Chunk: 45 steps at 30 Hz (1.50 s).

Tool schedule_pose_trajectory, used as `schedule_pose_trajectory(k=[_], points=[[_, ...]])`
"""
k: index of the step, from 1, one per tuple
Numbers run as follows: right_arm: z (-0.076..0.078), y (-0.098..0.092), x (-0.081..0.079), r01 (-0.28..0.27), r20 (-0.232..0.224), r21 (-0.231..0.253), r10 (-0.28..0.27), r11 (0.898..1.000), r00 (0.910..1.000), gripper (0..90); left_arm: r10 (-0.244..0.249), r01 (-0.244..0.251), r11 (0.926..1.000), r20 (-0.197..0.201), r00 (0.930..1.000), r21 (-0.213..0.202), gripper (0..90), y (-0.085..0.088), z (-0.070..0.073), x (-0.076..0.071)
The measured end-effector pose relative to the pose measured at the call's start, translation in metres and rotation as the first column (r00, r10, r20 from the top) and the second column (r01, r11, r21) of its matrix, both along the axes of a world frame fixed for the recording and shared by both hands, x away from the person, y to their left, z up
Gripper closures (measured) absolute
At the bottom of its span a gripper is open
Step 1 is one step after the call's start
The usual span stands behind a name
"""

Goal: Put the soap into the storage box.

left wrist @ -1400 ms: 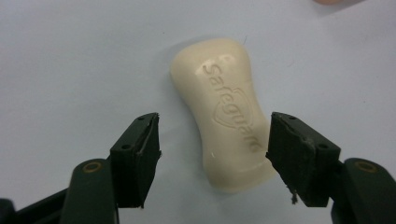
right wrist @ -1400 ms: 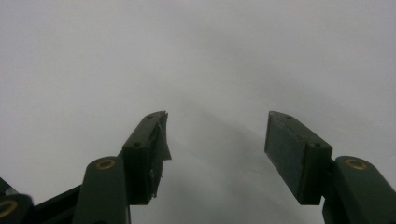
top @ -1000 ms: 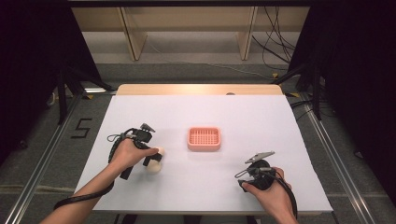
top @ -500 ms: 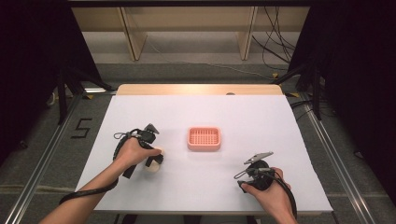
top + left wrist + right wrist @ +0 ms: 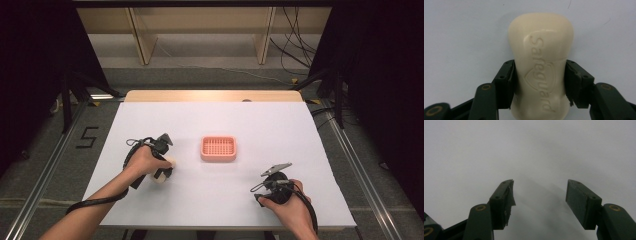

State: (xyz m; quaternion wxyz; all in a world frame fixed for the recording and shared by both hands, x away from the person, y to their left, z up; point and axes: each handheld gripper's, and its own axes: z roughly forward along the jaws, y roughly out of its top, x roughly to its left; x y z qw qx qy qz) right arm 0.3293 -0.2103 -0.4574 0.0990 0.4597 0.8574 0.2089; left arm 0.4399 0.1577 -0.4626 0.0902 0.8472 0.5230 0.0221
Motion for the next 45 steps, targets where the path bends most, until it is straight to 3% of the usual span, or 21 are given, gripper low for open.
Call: schedule_pose_trajectory(k=[2,8,12,17,21,30,31,32,38,45], points=[[0.0,0.0,0.0,-0.001,0.0,0.0,0.001,1.0,1.0,39.9,-0.031,0.031,0.9995,0.009,0.9995,0.008,46.2,0.001,-0.001,0.0],[0.0,0.0,0.0,-0.005,0.001,0.001,0.005,1.0,1.0,39.8,-0.038,0.038,0.9992,0.001,0.9993,0.01,47.0,0.0,-0.001,0.001],[0.001,-0.001,-0.001,-0.002,0.001,0.001,0.002,1.0,1.0,39.8,-0.07,0.071,0.9972,-0.01,0.9975,0.026,47.4,0.0,-0.001,0.002],[0.001,-0.003,0.0,0.0,0.003,0.01,0.0,1.0,1.0,39.8,-0.082,0.081,0.9966,0.002,0.9967,0.013,47.7,0.002,-0.001,0.001],[0.001,-0.002,0.0,-0.001,0.004,0.011,0.001,1.0,1.0,39.6,-0.121,0.121,0.9925,0.003,0.9926,0.018,48.0,0.006,0.0,0.003],[-0.001,-0.001,0.0,0.0,0.004,0.005,0.0,1.0,1.0,39.2,-0.134,0.134,0.9909,0.013,0.9909,0.014,48.3,0.008,0.001,-0.001],[-0.001,-0.002,0.0,-0.001,0.003,0.008,0.001,1.0,1.0,39.2,-0.133,0.134,0.9908,-0.017,0.9909,0.019,48.4,0.008,0.005,-0.001],[-0.001,-0.002,0.0,-0.001,0.003,0.008,0.001,1.0,1.0,39.2,-0.133,0.134,0.9908,-0.017,0.9909,0.019,48.4,0.008,0.005,-0.001],[0.0,-0.001,-0.001,0.009,-0.005,0.01,-0.009,1.0,1.0,39.2,-0.149,0.149,0.9888,0.013,0.9888,0.006,48.5,0.011,0.006,-0.004],[0.0,-0.001,-0.001,0.018,-0.008,0.01,-0.018,1.0,0.9998,39.0,-0.178,0.178,0.9841,0.007,0.9841,0.001,48.7,0.011,0.011,-0.006]])
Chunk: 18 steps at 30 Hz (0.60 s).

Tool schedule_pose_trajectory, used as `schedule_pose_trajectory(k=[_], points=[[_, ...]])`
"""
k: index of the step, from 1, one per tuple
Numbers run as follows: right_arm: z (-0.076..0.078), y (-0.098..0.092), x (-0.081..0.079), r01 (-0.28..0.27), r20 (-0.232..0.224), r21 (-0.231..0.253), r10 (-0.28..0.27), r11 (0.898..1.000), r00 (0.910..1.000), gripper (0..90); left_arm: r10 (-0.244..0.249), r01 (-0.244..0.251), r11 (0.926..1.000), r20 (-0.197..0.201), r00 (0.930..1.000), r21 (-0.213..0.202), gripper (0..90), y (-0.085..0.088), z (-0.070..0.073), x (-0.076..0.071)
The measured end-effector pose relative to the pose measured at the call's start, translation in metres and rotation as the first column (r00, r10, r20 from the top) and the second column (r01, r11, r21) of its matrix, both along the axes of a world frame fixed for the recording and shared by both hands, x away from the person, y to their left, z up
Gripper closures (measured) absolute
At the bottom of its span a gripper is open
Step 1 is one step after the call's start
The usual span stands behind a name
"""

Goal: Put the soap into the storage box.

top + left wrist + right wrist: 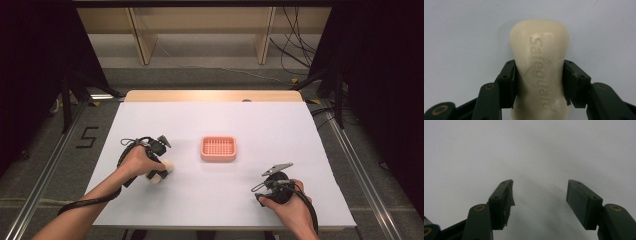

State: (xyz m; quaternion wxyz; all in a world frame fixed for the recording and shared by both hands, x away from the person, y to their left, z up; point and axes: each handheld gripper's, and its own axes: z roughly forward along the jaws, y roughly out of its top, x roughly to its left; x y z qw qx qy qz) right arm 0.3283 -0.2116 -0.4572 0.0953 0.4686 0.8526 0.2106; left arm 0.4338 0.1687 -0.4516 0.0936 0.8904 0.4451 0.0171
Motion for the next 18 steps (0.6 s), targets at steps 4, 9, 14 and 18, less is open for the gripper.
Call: schedule_pose_trajectory(k=[4,9,14,18], points=[[0.0,-0.002,0.001,-0.016,0.017,-0.012,0.017,1.0,0.9997,38.9,-0.013,0.013,0.9999,0.011,0.9999,-0.005,48.7,0.0,0.003,-0.001],[0.0,-0.002,0.001,-0.006,0.022,-0.01,0.007,1.0,0.9997,38.8,-0.013,0.014,0.9997,0.028,0.9995,-0.022,48.8,0.0,0.006,-0.001],[0.002,-0.003,0.0,0.015,0.009,0.002,-0.015,1.0,0.9998,38.7,-0.041,0.041,0.999,0.03,0.9987,-0.017,48.8,-0.001,0.008,-0.002],[0.001,-0.006,0.001,0.005,0.03,-0.002,-0.005,1.0,0.9995,38.6,-0.074,0.074,0.9972,0.044,0.9963,-0.009,48.8,-0.001,0.01,0.0]])
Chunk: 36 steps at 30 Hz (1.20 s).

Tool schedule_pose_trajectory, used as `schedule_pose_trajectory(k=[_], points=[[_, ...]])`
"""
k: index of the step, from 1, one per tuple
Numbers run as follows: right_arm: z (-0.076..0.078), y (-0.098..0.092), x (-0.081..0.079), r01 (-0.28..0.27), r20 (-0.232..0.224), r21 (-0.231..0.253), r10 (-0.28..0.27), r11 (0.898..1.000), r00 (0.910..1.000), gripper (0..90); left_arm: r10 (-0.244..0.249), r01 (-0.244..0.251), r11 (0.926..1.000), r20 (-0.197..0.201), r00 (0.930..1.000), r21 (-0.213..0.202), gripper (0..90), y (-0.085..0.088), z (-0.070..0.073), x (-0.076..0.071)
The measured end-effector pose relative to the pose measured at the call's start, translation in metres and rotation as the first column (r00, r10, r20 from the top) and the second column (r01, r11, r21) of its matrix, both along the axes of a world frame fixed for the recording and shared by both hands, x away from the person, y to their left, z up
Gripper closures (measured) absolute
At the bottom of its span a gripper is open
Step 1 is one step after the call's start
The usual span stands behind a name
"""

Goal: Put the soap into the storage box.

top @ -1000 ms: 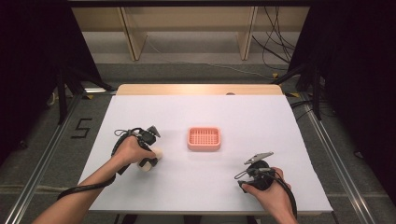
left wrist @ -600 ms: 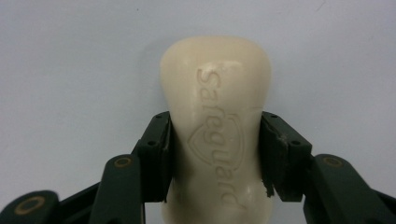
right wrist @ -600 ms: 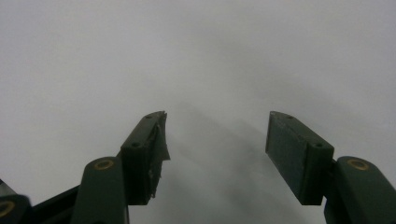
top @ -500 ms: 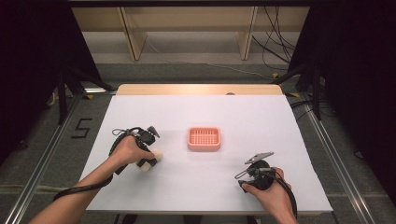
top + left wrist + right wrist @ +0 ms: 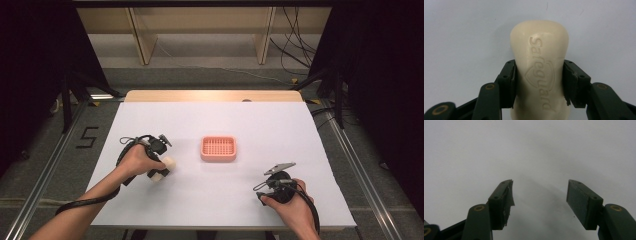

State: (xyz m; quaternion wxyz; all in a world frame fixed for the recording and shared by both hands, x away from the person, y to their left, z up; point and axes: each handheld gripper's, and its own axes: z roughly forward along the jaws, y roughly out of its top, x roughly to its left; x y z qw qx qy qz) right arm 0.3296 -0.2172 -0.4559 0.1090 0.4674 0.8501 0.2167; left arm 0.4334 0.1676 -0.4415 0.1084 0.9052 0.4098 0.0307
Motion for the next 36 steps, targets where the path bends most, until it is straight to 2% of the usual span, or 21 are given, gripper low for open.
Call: schedule_pose_trajectory(k=[1,3,6,7,9,10,11,13,14,16,19,21,30,36], points=[[0.0,0.0,0.0,0.0,0.0,0.0,0.0,1.0,1.0,38.6,0.022,-0.022,0.9997,-0.003,0.9997,-0.011,48.8,-0.001,0.0,-0.001],[0.0,-0.001,-0.001,0.003,0.0,0.001,-0.003,1.0,1.0,38.6,0.022,-0.022,0.9996,0.003,0.9998,-0.016,48.9,-0.003,0.002,-0.001],[0.001,-0.002,-0.001,0.005,-0.007,-0.005,-0.005,1.0,1.0,38.5,0.008,-0.007,0.9999,0.005,1.0,-0.011,48.9,-0.004,0.003,-0.001],[0.001,-0.002,-0.001,0.012,-0.005,-0.003,-0.012,1.0,0.9999,38.3,-0.018,0.018,0.9998,0.014,0.9997,-0.004,48.9,-0.004,0.004,0.0],[0.001,-0.002,-0.001,0.013,-0.005,-0.003,-0.013,1.0,0.9999,38.2,-0.002,0.003,0.9999,0.015,0.9999,-0.011,48.9,-0.006,0.005,-0.001],[0.001,-0.002,-0.001,0.013,-0.005,-0.003,-0.013,1.0,0.9999,38.2,-0.037,0.037,0.9993,0.031,0.9988,-0.003,48.9,-0.005,0.006,0.002],[0.001,-0.002,-0.002,0.026,-0.012,0.006,-0.026,1.0,0.9996,38.1,-0.048,0.048,0.9988,0.034,0.9982,0.002,48.9,-0.006,0.007,0.003],[0.001,-0.004,-0.002,0.01,-0.001,-0.004,-0.01,1.0,1.0,38.0,-0.049,0.049,0.9988,0.038,0.9981,-0.004,48.9,-0.007,0.006,0.003],[0.001,-0.005,-0.002,0.026,-0.005,0.006,-0.026,1.0,0.9996,38.0,-0.055,0.055,0.9985,0.04,0.9977,-0.001,48.9,-0.008,0.007,0.004],[0.001,-0.006,-0.002,0.014,0.002,-0.003,-0.014,1.0,0.9999,38.0,-0.058,0.058,0.9983,0.047,0.9973,-0.009,48.9,-0.009,0.006,0.005],[0.002,-0.007,-0.004,0.033,-0.009,0.002,-0.033,0.999,0.9994,37.9,-0.074,0.075,0.9971,0.058,0.9955,-0.009,48.9,-0.011,0.008,0.006],[0.002,-0.007,-0.004,0.031,0.003,-0.003,-0.031,1.0,0.9995,37.8,-0.079,0.08,0.9967,0.067,0.9946,-0.012,48.9,-0.013,0.008,0.006],[0.001,-0.008,-0.005,0.035,-0.002,-0.001,-0.035,0.999,0.9994,37.5,-0.106,0.106,0.9943,0.072,0.9918,-0.004,48.9,-0.019,0.01,0.01],[0.001,-0.01,-0.006,0.044,0.001,-0.002,-0.044,0.999,0.999,37.5,-0.111,0.113,0.9935,0.08,0.9906,-0.016,49.0,-0.023,0.009,0.013]])
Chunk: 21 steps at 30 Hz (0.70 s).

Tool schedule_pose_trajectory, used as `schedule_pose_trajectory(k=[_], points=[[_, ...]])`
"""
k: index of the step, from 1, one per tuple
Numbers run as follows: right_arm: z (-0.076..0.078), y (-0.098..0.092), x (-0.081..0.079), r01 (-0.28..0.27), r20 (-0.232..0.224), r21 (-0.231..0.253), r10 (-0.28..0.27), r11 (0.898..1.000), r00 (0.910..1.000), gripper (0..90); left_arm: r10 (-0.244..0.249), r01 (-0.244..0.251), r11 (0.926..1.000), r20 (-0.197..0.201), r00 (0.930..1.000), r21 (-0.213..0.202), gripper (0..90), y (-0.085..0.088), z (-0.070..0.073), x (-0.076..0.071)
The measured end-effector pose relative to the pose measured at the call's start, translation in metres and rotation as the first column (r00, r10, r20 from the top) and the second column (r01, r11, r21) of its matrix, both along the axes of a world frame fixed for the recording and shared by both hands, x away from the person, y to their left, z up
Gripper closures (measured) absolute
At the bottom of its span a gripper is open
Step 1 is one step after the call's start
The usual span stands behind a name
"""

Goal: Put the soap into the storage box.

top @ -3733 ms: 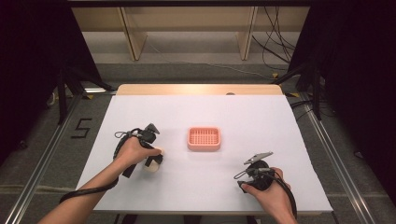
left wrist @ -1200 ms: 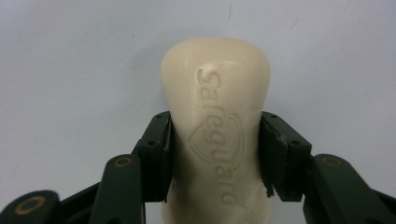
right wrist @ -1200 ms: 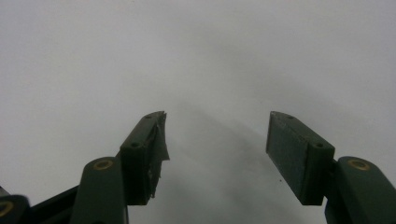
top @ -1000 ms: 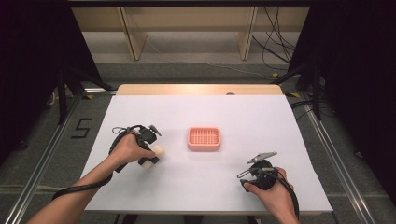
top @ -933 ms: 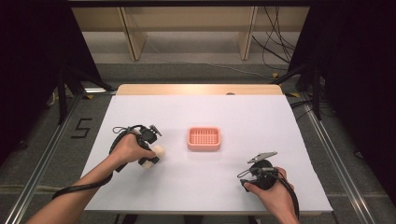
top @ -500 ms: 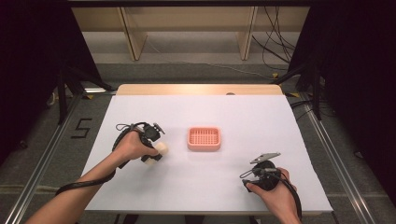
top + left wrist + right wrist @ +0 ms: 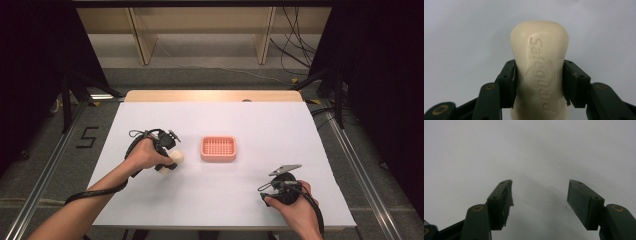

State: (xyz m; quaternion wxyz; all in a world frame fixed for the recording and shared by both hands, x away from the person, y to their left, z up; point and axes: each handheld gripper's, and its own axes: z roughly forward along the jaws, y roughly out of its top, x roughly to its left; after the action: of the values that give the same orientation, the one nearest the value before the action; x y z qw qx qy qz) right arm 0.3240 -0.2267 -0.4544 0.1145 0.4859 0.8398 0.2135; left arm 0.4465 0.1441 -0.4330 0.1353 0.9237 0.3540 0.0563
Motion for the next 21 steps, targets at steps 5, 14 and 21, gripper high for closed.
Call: schedule_pose_trajectory(k=[5,14,21], points=[[0.001,-0.001,0.001,-0.006,0.01,0.002,0.006,1.0,0.9999,37.4,-0.012,0.012,0.9999,0.013,0.9998,-0.012,49.0,-0.004,0.003,0.001],[0.002,-0.001,0.0,0.004,0.004,0.01,-0.004,1.0,1.0,37.3,-0.019,0.019,0.9996,0.027,0.9995,-0.021,49.0,-0.008,0.007,0.003],[0.0,-0.002,0.002,-0.01,0.015,0.007,0.01,1.0,0.9998,37.1,-0.058,0.058,0.9983,0.033,0.9978,-0.003,49.0,-0.014,0.006,0.006]])
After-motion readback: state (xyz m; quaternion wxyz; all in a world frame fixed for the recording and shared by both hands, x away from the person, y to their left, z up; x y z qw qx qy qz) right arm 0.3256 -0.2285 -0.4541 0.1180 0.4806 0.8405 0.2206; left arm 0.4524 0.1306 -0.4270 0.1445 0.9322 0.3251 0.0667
